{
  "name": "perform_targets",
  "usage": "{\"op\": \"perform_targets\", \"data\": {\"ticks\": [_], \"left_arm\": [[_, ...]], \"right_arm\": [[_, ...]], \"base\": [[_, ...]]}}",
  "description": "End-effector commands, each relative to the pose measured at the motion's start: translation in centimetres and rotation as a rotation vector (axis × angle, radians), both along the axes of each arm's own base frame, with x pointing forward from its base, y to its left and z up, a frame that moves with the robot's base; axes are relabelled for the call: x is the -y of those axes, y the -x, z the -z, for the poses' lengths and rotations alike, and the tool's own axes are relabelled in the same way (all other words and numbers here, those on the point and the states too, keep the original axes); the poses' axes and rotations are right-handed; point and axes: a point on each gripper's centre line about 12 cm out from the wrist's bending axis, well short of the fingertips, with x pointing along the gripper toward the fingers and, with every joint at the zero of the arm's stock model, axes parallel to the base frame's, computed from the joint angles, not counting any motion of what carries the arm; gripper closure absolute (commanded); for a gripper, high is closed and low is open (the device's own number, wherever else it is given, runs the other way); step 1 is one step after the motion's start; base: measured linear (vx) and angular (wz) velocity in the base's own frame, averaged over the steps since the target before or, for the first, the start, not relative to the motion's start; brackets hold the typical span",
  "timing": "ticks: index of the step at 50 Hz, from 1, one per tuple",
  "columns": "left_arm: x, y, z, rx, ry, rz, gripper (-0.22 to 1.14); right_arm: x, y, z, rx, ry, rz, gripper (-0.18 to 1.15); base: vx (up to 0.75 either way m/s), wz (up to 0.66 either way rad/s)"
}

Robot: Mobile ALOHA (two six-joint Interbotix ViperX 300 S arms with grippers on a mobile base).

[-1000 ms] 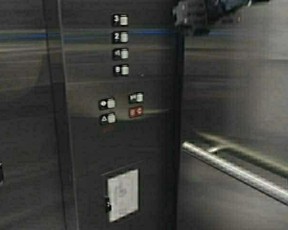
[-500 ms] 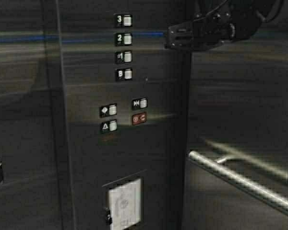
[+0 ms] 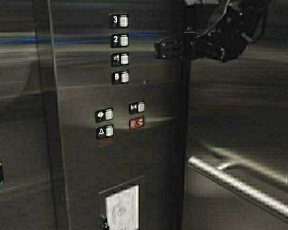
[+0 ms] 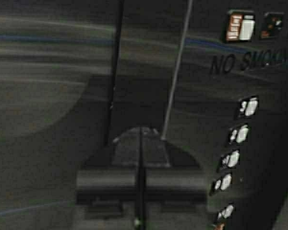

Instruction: Navigate to elevator, push the call button, then enter the elevator

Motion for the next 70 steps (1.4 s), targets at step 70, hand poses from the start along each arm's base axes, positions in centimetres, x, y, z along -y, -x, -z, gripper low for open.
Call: {"op": "perform_targets", "data": {"ticks": [70], "left_arm": [[0.0,-0.1,0.0,-0.002,0.000,-0.001,0.90]], "right_arm": [[-4.5,-2.4,1.0,0.036,-0.049,-0.095,0.91]], "base": [[0.01,0.00]]}}
